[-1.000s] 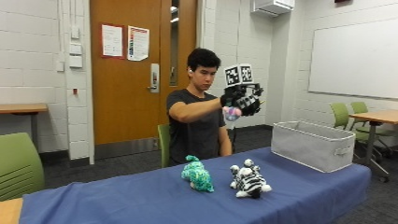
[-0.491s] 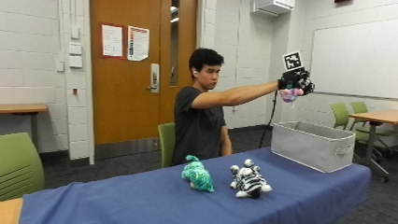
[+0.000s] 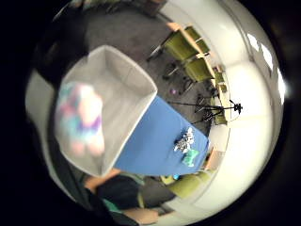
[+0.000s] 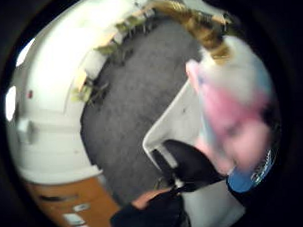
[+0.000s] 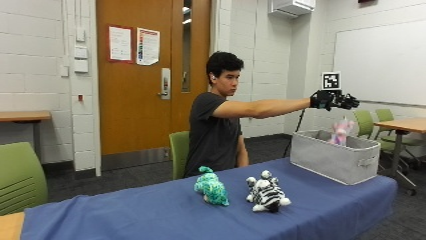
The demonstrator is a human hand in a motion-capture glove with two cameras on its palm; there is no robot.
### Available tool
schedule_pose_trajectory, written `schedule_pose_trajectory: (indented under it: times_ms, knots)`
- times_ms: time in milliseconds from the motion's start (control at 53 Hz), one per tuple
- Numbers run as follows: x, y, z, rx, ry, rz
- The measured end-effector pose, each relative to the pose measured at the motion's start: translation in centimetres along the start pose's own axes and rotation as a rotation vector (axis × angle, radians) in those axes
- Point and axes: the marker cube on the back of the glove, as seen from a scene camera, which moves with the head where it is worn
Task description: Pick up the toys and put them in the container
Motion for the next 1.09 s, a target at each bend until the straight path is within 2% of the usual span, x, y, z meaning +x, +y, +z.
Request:
schedule_pose_trajectory:
  times_ms: [113, 170, 226, 283, 359, 491, 566, 679, 944, 1095]
  knots:
    - [2.3, 0.8, -0.4, 0.025, 0.117, -0.03]
    - [0.5, 1.9, -0.8, 0.047, 0.179, -0.08]
    - [-3.1, 3.0, -1.5, 0.068, 0.174, -0.052]
    - [-2.3, 4.2, -2.4, 0.071, 0.162, -0.043]
    - [-1.3, 6.4, -4.0, 0.073, 0.022, -0.106]
    - [7.7, 9.7, -5.6, 0.091, 0.245, 0.087]
    - [10.4, 12.0, -6.5, 0.094, 0.163, 0.064]
    - [17.4, 14.0, -6.3, 0.1, 0.236, 0.261]
    - [28.0, 17.1, -3.2, 0.125, 0.238, 0.373]
    - [34.2, 18.0, 1.2, 0.103, 0.228, 0.451]
